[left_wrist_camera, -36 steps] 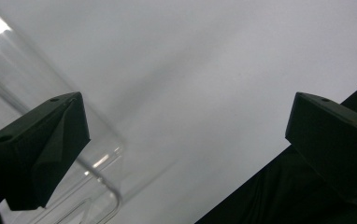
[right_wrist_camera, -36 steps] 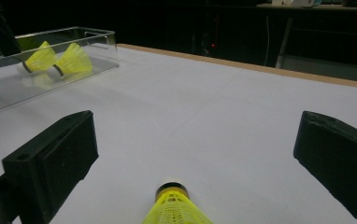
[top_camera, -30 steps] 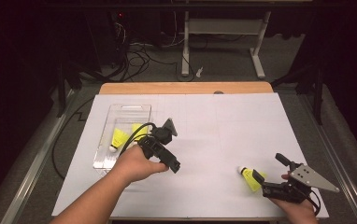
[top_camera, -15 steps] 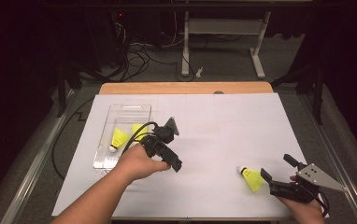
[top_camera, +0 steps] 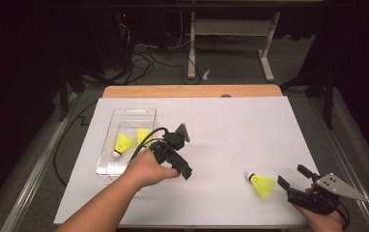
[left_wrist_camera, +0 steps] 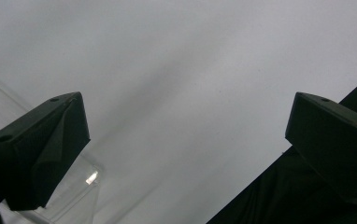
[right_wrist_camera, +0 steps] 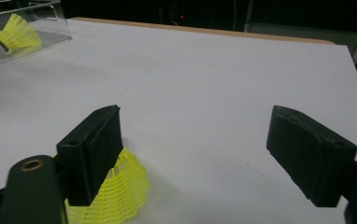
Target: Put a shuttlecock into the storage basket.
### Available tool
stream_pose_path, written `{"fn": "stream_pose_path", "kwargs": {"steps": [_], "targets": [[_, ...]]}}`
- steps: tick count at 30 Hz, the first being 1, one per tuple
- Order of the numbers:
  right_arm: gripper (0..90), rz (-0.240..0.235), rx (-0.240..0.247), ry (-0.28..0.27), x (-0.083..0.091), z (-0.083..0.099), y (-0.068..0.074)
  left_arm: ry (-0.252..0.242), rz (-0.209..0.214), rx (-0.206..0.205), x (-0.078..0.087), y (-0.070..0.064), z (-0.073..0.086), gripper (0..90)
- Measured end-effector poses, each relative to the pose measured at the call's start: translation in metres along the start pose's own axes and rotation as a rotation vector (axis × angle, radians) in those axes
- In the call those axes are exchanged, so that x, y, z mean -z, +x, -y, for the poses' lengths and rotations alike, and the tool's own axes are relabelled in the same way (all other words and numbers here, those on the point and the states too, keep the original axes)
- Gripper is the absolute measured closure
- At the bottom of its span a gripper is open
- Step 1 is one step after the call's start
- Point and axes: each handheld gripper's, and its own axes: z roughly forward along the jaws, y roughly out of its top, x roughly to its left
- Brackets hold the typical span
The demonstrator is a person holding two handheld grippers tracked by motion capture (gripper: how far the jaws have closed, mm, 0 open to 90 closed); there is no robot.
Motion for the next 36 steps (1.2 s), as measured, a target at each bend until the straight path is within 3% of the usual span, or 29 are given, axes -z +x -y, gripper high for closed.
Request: {"fn": "stream_pose_path", "kwargs": {"steps": [6,14,18,19,26,31,36], "targets": [[32.8,-0.041,-0.003,0.037,0.001,0.002,0.002,-0.001,0.001,-0.001,0.0,0.001,0.0,0.6],[50.3,-0.108,-0.01,0.136,-0.004,0.008,0.002,0.002,0.002,-0.003,0.0,0.001,0.0,0.7],[58.6,-0.122,0.011,0.201,-0.011,0.01,0.006,0.003,0.008,-0.006,-0.002,0.001,-0.001,0.7],[60.3,-0.117,0.038,0.224,-0.014,0.009,0.008,0.003,0.011,-0.007,-0.002,0.0,-0.001,0.7],[74.0,-0.135,0.058,0.25,-0.026,0.005,0.016,0.005,0.005,-0.014,-0.005,-0.004,-0.002,0.7],[88.8,-0.142,0.081,0.25,-0.028,0.004,0.019,0.006,0.01,-0.019,-0.006,-0.004,-0.004,1.0],[90.0,-0.146,0.085,0.252,-0.028,0.004,0.017,0.002,0.012,-0.021,-0.007,-0.003,-0.005,1.0]]}}
